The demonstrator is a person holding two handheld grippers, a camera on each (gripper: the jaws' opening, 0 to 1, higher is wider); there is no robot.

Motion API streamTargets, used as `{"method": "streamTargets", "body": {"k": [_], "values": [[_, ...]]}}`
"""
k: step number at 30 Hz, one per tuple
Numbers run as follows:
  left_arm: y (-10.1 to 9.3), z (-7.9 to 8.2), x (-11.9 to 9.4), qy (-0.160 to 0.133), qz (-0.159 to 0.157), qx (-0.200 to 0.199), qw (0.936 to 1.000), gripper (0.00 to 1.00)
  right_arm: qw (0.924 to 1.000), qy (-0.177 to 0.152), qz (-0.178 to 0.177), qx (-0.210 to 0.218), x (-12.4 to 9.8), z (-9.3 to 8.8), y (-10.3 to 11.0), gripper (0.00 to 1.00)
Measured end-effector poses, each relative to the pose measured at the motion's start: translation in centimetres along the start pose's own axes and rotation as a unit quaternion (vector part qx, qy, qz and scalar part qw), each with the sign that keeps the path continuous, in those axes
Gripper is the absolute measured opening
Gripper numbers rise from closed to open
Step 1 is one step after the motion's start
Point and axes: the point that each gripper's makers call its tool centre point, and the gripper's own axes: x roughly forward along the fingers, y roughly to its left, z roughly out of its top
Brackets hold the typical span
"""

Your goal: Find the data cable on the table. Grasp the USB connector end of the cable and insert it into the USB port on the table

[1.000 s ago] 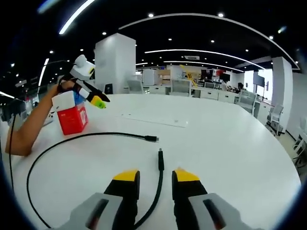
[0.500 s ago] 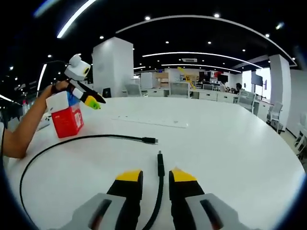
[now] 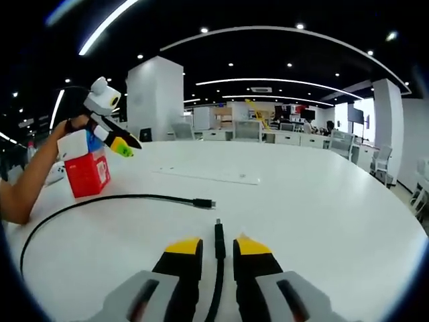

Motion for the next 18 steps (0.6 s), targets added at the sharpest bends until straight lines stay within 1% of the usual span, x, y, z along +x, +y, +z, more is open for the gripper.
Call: {"method": "streamTargets", "body": {"k": [4,9,18], "values": [[0.1,0.1,0.1,0.001,0.0,0.0,1.0,0.55,0.9999,-0.005,0.007,0.007,0.3,-0.1,0.2,0.17],[0.1,0.1,0.1,0.001,-0.001,0.0,1.0,0.55,0.9999,-0.009,0.003,0.008,0.5,0.1,0.0,0.17],[0.3,0.2,0.2,0.001,-0.001,0.0,1.0,0.55,1.0,0.005,-0.004,-0.002,1.1,-0.6,-0.3,0.17]]}}
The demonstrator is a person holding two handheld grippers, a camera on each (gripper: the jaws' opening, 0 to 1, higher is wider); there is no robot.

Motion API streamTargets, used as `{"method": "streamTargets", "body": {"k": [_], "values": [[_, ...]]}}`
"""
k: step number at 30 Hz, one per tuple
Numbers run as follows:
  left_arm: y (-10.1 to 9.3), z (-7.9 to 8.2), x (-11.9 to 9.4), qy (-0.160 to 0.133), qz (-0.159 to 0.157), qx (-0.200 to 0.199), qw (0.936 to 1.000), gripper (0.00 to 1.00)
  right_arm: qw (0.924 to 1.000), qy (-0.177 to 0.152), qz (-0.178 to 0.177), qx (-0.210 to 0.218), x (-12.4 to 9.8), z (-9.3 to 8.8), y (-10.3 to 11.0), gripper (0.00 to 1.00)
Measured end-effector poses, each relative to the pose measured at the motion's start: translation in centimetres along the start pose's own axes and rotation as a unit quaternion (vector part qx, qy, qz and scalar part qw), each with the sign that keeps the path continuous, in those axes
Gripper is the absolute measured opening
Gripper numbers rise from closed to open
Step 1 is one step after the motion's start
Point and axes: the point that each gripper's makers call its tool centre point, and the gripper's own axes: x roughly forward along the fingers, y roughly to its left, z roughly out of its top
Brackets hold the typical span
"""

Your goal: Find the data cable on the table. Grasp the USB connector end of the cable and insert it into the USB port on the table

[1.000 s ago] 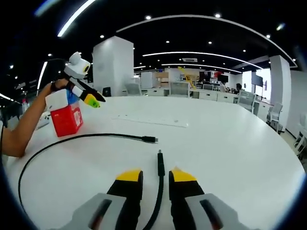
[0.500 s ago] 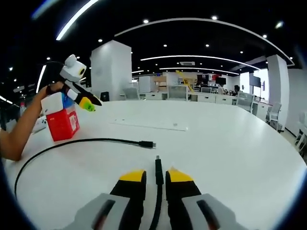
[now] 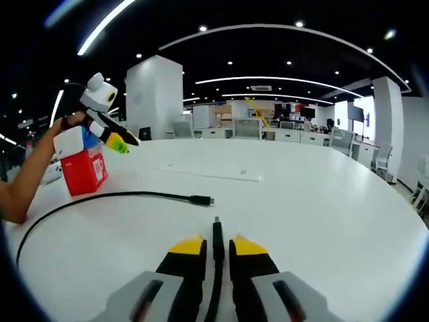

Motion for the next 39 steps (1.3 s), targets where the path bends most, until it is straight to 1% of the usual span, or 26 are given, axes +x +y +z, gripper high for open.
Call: {"method": "streamTargets", "body": {"k": [2,12,15,26,39], "values": [[0.03,0.04,0.02,-0.001,0.0,0.0,1.0,0.55,0.9998,0.011,0.006,-0.013,0.13,-0.53,0.29,0.15],[0.09,-0.01,0.03,0.002,0.0,0.001,1.0,0.55,0.9988,0.001,0.01,-0.048,0.41,-0.8,0.11,0.11],[0.11,0.02,0.03,0.001,0.0,0.001,1.0,0.55,0.9987,0.001,0.008,-0.049,0.54,-0.8,-0.09,0.11],[0.22,0.08,0.09,0.002,0.0,0.001,1.0,0.55,0.9994,0.004,-0.013,-0.033,0.59,-0.57,-0.46,0.1],[0.24,0.15,0.11,0.0,-0.001,0.001,1.0,0.55,0.9999,0.002,-0.014,-0.009,0.07,-0.21,-0.15,0.09]]}}
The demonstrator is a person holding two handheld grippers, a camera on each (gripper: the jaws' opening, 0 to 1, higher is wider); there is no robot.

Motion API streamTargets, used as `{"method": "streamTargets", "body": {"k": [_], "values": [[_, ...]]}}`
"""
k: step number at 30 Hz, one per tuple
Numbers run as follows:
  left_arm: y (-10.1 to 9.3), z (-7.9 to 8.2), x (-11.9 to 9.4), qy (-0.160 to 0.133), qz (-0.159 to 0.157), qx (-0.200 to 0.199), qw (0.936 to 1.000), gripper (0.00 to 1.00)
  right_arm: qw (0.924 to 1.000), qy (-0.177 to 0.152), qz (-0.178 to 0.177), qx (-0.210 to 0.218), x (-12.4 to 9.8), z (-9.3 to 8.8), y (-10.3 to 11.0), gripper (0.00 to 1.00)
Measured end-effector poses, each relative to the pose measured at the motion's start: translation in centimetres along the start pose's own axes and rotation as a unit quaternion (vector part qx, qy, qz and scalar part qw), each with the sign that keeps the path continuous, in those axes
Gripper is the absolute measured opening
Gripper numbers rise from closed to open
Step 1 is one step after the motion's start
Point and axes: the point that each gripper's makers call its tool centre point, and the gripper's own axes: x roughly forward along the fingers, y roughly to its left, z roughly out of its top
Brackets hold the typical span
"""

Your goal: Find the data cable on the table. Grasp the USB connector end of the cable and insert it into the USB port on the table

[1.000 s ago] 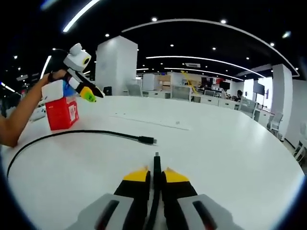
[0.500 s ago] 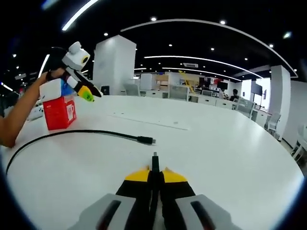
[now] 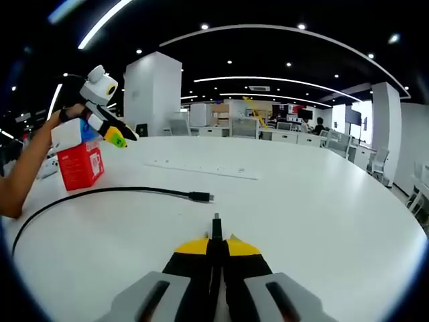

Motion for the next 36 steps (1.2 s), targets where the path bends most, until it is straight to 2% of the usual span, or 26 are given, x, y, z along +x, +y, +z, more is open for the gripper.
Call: {"method": "streamTargets", "body": {"k": [13,17,22,29,31,36], "values": [[-0.1,0.0,-0.1,0.0,0.0,0.0,1.0,0.56,1.0,-0.001,0.005,-0.001,-0.5,0.4,0.1,0.09],[-0.2,-0.1,-0.1,0.0,0.0,0.0,1.0,0.56,0.9998,0.017,0.007,0.002,-0.9,0.1,0.0,0.09],[-0.3,-0.1,-0.1,0.0,0.0,0.0,1.0,0.56,0.9997,0.023,0.008,0.002,-1.4,0.7,-0.5,0.09],[-0.4,-0.1,-0.2,-0.002,-0.001,0.0,1.0,0.56,0.999,0.035,0.018,-0.023,-1.5,2.0,-1.0,0.09],[-0.3,-0.1,-0.2,-0.001,-0.001,0.0,1.0,0.56,0.9975,0.053,0.031,-0.036,-1.4,2.0,-1.0,0.09],[-0.3,-0.1,-0.2,-0.001,-0.001,0.0,1.0,0.56,0.9955,0.069,0.041,-0.05,-1.2,2.4,-1.4,0.09]]}}
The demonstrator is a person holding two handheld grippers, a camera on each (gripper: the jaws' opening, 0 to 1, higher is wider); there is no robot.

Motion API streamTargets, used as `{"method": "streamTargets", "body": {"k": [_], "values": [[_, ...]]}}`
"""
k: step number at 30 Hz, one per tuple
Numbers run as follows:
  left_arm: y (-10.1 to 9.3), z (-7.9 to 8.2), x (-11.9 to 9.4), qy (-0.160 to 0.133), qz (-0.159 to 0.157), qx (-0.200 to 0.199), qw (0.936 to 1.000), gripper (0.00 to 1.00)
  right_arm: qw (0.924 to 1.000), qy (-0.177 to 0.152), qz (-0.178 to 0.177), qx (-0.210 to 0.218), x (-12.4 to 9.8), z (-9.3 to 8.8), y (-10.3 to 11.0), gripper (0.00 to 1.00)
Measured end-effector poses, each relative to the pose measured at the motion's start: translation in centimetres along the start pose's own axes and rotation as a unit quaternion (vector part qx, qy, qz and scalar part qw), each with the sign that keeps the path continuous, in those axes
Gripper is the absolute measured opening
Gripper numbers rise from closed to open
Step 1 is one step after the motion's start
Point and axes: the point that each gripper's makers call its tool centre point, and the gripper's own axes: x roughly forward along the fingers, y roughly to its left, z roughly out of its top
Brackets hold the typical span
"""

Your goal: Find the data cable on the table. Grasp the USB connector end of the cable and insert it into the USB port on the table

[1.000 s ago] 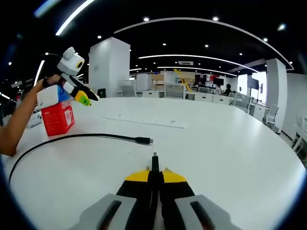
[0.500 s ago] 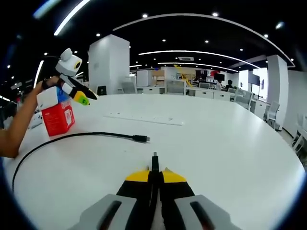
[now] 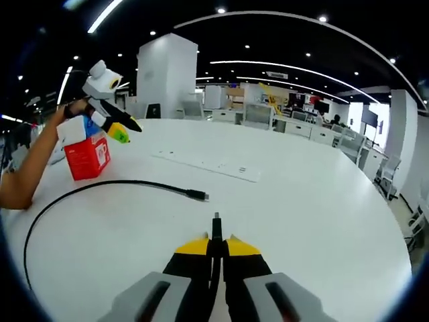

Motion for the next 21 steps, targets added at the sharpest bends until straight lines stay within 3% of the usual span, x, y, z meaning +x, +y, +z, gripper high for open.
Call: {"method": "streamTargets", "body": {"k": [14,21], "values": [[0.0,0.0,0.0,0.001,0.001,0.0,1.0,0.56,0.9953,0.055,0.03,-0.074,1.1,2.1,-0.9,0.09],[0.1,-0.1,0.0,0.002,0.001,0.0,1.0,0.56,0.9883,0.088,0.052,-0.113,1.9,3.7,-1.6,0.09]]}}
